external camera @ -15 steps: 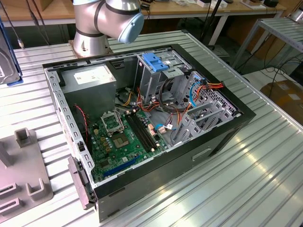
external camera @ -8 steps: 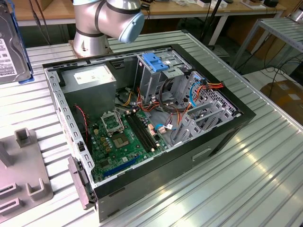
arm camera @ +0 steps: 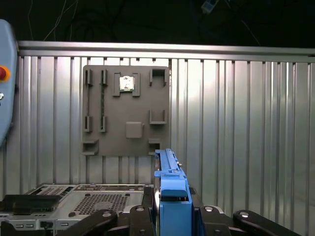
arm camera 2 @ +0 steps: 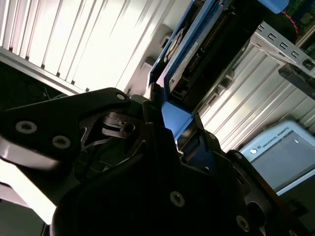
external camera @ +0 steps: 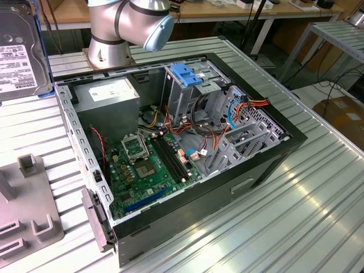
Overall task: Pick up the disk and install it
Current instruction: 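Pick up the disk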
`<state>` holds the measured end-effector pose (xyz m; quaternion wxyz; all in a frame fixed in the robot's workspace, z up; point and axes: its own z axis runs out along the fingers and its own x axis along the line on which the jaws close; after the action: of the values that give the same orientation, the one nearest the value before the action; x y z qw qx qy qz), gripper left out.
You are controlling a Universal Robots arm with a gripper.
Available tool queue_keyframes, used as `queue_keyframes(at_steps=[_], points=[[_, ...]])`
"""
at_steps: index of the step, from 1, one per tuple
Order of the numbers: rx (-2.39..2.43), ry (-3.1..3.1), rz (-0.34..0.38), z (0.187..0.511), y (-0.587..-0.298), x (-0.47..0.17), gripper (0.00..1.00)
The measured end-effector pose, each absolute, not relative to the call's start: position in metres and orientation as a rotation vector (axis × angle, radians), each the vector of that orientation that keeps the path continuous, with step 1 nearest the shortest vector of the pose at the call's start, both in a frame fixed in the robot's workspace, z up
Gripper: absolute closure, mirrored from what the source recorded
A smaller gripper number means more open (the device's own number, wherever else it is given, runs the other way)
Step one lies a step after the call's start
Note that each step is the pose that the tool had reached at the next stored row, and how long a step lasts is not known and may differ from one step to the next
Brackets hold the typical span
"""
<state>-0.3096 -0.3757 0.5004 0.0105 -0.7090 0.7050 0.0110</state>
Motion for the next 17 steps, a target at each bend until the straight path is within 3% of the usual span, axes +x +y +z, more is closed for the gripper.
queue_keyframes(at_steps=[17], points=[[-2.213, 2.200, 0.034, 0.500, -0.376, -0.262, 0.63]])
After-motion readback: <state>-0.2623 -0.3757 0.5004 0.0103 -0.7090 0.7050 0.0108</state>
